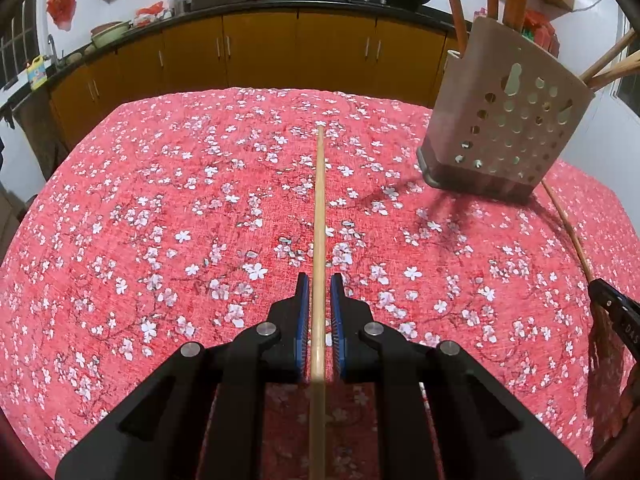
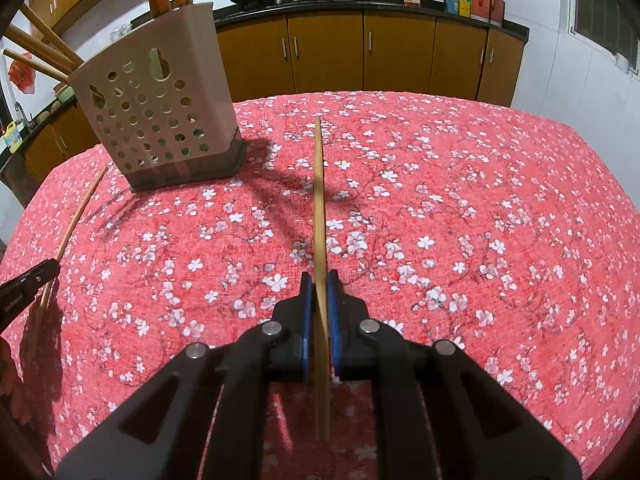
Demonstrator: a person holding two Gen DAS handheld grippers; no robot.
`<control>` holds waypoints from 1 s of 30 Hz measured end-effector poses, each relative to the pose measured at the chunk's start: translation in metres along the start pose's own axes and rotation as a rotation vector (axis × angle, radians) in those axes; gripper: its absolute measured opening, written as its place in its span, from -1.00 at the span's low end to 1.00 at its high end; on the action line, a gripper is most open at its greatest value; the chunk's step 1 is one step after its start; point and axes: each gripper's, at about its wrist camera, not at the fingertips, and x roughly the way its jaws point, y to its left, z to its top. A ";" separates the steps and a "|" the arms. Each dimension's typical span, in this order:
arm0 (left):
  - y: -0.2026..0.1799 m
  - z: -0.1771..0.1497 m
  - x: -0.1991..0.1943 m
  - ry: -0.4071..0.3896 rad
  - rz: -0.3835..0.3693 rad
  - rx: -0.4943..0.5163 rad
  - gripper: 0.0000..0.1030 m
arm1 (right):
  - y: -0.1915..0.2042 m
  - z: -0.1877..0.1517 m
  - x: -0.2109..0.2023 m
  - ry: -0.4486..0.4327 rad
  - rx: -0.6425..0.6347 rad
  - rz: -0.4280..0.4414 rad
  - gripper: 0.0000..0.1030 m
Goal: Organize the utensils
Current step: 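Hold the grasped chopsticks against the tablecloth with both tools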
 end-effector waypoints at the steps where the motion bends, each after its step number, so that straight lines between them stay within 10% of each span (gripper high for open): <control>1: 0.000 0.000 0.000 0.000 0.001 0.001 -0.76 | 0.000 0.000 0.000 0.000 0.001 0.001 -0.82; 30: 0.000 0.000 0.000 0.000 0.000 -0.002 -0.76 | -0.001 0.001 0.000 0.001 0.008 0.005 -0.81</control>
